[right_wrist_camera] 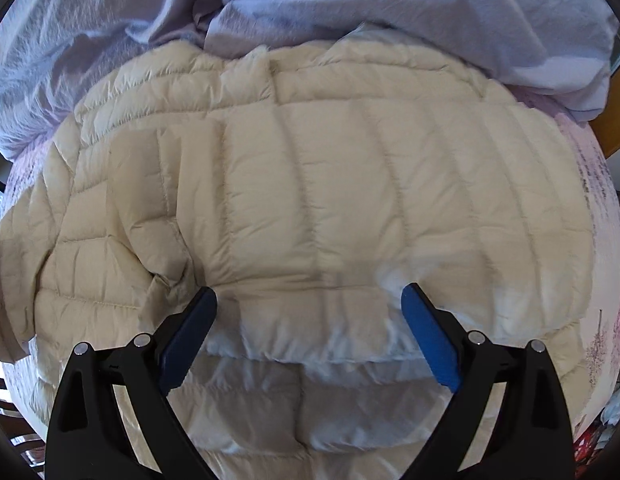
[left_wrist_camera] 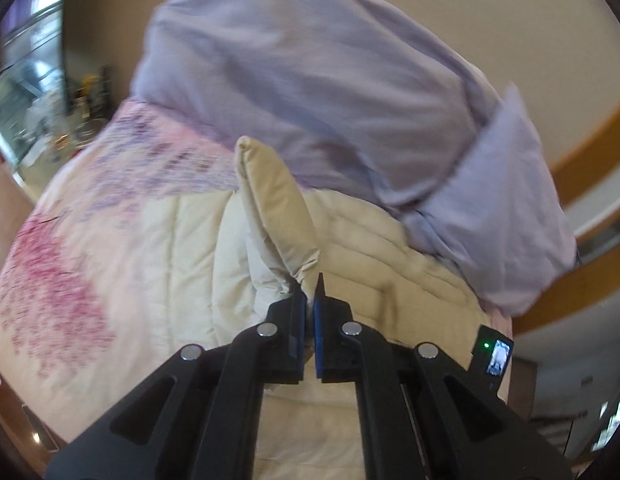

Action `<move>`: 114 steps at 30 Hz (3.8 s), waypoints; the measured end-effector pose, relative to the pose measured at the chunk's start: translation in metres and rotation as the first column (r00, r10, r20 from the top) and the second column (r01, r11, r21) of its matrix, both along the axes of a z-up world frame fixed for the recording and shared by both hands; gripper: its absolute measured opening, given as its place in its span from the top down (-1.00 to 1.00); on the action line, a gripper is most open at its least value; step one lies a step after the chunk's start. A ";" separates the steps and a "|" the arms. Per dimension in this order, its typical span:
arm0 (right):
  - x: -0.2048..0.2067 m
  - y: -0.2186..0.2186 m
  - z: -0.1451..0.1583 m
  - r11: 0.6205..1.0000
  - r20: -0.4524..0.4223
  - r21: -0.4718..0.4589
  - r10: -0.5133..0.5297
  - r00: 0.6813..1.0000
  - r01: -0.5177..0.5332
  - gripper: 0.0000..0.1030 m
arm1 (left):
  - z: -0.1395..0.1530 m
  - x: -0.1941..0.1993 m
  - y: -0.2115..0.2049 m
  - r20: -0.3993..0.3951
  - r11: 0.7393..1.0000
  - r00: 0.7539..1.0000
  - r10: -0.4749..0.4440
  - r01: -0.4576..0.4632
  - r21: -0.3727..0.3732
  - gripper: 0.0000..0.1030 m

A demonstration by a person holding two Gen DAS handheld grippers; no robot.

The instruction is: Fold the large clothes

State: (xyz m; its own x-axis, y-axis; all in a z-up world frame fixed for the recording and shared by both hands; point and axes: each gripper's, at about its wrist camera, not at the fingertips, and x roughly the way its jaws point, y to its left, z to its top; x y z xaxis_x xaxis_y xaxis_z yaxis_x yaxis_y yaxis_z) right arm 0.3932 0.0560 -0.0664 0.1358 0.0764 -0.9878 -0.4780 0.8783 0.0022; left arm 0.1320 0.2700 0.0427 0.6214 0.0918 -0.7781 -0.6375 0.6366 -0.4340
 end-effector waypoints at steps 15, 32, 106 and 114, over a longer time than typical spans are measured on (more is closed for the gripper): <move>0.009 -0.100 0.032 0.993 0.043 0.032 -0.115 0.992 0.114 -0.85 | -0.013 0.102 -0.116 0.005 0.961 0.961 -0.275 0.275 -0.038 0.93; 0.012 -0.152 0.028 0.983 0.060 0.029 -0.181 0.982 0.179 -0.85 | -0.059 0.159 -0.178 -0.088 0.918 0.917 -0.389 0.379 -0.112 0.87; -0.055 -0.315 0.066 0.989 -0.124 0.130 -0.061 0.990 0.077 -0.42 | -0.127 -0.121 -0.077 -0.387 0.961 0.884 -0.261 0.278 -0.012 -0.34; -0.086 -0.360 0.046 0.983 -0.250 0.132 -0.090 0.964 0.126 -0.39 | -0.150 -0.149 -0.094 -0.362 0.955 0.884 -0.295 0.273 -0.113 -0.30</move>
State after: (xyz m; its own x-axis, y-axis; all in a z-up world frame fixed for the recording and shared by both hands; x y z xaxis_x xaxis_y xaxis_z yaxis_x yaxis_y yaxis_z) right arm 0.3074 -0.3043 -0.0202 -0.0905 0.2201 -0.9713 -0.3492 0.9063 0.2379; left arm -0.0171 0.1759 -0.1072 0.2793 -0.0966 -0.9553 -0.5548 0.7958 -0.2427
